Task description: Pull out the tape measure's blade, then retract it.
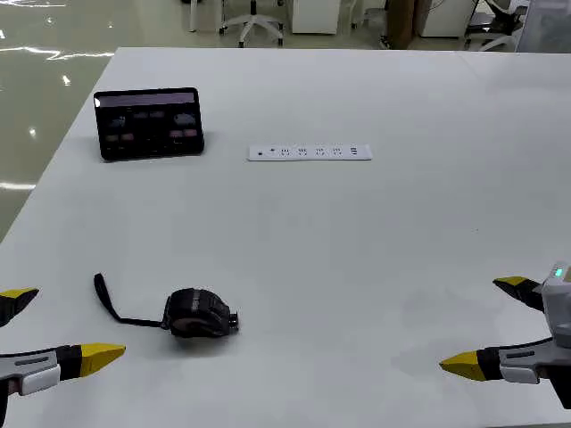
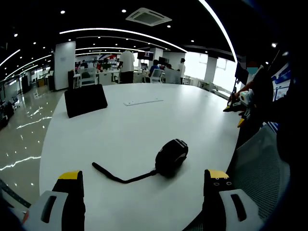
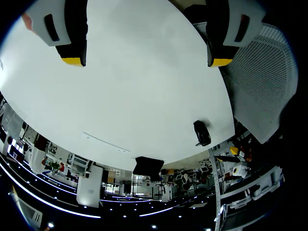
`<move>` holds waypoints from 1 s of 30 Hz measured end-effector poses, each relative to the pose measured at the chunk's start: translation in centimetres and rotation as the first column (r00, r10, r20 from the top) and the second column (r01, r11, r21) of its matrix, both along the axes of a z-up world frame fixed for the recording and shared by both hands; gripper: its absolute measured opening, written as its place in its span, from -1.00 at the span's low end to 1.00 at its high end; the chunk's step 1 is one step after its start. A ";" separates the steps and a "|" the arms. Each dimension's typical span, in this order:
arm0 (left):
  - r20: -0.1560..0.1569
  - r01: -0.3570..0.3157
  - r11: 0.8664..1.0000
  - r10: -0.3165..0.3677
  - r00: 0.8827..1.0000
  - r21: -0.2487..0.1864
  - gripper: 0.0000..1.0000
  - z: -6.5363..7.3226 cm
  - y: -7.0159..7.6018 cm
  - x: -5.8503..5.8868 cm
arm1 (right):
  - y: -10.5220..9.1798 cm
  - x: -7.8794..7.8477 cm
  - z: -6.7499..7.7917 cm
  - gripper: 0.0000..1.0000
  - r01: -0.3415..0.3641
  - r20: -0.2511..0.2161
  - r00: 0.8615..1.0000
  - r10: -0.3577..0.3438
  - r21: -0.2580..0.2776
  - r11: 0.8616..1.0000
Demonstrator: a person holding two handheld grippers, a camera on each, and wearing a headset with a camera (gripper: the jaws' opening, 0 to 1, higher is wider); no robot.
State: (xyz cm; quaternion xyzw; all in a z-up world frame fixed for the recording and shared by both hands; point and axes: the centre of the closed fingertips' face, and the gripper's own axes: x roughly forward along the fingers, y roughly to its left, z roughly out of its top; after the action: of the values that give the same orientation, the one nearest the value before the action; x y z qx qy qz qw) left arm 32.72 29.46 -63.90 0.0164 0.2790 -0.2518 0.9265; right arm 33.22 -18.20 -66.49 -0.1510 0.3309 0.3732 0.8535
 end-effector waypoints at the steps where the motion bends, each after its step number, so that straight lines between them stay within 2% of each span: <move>1: 0.001 0.000 1.000 0.000 1.000 0.000 1.00 0.0 0.0 0.0 | 0.0 0.0 0.0 1.00 -0.001 -0.001 1.000 0.001 -0.001 1.000; 13: -0.007 0.009 1.000 -0.009 1.000 -0.003 1.00 -0.1 0.0 -0.1 | -0.2 -0.3 0.2 1.00 0.003 -0.004 1.000 -0.003 -0.005 1.000; 17: -0.010 0.021 1.000 -0.021 1.000 -0.004 1.00 -0.1 -0.2 -0.1 | -0.1 0.0 0.3 1.00 0.003 0.014 1.000 -0.003 -0.014 1.000; 19: -0.002 0.025 1.000 -0.025 1.000 0.011 1.00 -0.1 -0.2 0.0 | -0.1 0.0 0.2 1.00 -0.006 0.015 1.000 0.006 -0.024 1.000; 21: -0.017 0.045 0.999 -0.045 0.999 -0.006 1.00 -0.1 -0.6 -0.1 | 0.1 0.0 0.0 1.00 -0.022 0.020 1.000 0.023 -0.044 0.999; 24: -0.013 0.091 0.996 -0.091 0.996 0.013 1.00 -0.1 -1.1 0.1 | 0.6 0.4 -0.1 1.00 -0.028 0.019 0.999 0.029 -0.041 0.999; 26: -0.029 0.115 0.993 -0.114 0.993 0.025 1.00 -0.3 -1.4 0.4 | 1.3 0.7 -0.1 1.00 -0.039 0.020 0.999 0.040 -0.042 0.998; 28: -0.014 0.173 0.982 -0.172 0.985 0.079 1.00 -0.3 -1.6 0.9 | 2.2 1.0 0.0 1.00 -0.061 0.020 0.998 0.062 -0.036 0.997; 29: 0.005 0.203 0.975 -0.204 0.979 0.091 1.00 -0.1 -2.1 1.0 | 2.6 1.2 0.0 1.00 -0.069 0.025 0.997 0.070 -0.037 0.997; 30: -0.005 0.232 0.969 -0.233 0.973 0.088 1.00 0.0 -2.6 1.1 | 3.1 1.5 0.1 1.00 -0.084 0.027 0.996 0.085 -0.033 0.996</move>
State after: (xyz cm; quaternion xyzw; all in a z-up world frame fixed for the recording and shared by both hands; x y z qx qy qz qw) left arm 33.80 26.89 -63.95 0.0903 0.2834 -0.3459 0.8898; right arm 34.69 -15.08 -66.37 -0.1839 0.3179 0.4014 0.8390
